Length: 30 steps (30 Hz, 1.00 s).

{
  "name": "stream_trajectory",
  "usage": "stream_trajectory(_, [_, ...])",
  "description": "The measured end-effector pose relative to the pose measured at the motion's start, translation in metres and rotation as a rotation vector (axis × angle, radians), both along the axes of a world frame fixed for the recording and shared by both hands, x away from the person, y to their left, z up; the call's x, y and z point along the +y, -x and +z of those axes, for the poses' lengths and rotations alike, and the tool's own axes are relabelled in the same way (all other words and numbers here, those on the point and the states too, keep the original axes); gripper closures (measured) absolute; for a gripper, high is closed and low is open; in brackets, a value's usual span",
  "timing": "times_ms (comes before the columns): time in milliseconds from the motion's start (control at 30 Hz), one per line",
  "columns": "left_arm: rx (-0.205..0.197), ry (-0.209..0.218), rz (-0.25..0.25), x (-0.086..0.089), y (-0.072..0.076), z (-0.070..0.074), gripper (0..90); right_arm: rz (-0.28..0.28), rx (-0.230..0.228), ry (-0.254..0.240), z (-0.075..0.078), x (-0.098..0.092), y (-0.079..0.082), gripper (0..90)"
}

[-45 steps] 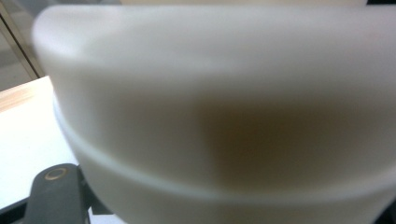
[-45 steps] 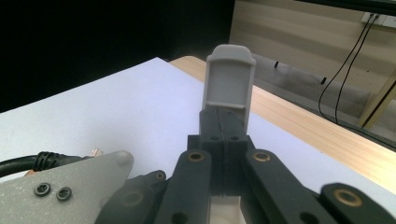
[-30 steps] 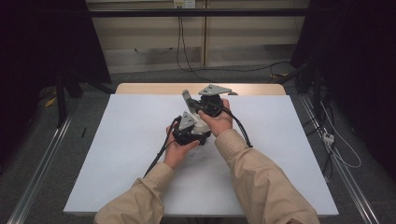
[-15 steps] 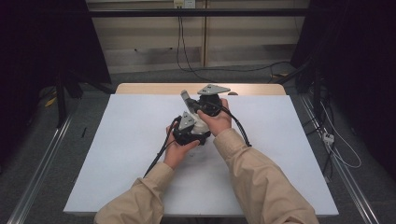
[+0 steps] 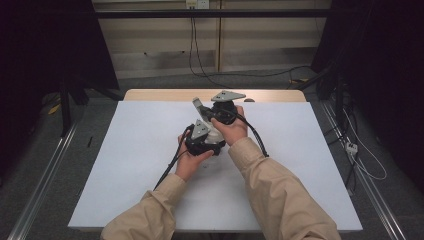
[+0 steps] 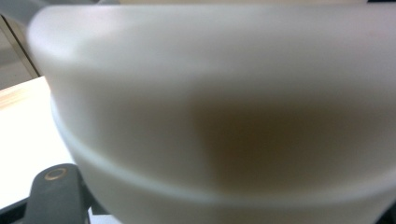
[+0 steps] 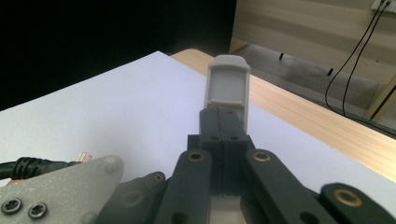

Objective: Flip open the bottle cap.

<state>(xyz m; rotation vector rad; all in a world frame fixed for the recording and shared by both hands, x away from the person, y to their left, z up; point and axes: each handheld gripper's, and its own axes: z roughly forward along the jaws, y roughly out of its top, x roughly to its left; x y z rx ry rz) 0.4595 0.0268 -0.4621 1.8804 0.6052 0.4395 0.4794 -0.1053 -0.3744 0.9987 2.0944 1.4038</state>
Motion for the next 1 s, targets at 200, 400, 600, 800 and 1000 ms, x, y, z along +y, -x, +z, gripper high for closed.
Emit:
stream_trajectory(200, [0.001,0.000,0.002,-0.0001,0.0001,0.0000,18.7,0.004,0.005,0.011,-0.0004,0.0006,-0.0010,90.0])
stream_trajectory(400, [0.001,-0.001,0.000,0.0000,0.0000,0.0000,18.7,0.009,0.019,0.023,-0.0020,0.0011,-0.0019,90.0])
stream_trajectory(600, [0.001,0.000,0.000,-0.0001,0.0000,0.0000,18.7,0.014,0.032,0.037,-0.0021,0.0015,-0.0029,90.0])
stream_trajectory(800, [0.010,0.010,0.003,-0.0002,0.0000,-0.0003,18.6,0.016,0.036,0.040,-0.0031,0.0023,-0.0034,90.0])
stream_trajectory(1000, [0.017,0.012,0.000,0.0005,-0.0007,-0.0001,18.5,0.014,0.031,0.040,-0.0037,0.0027,-0.0030,90.0])
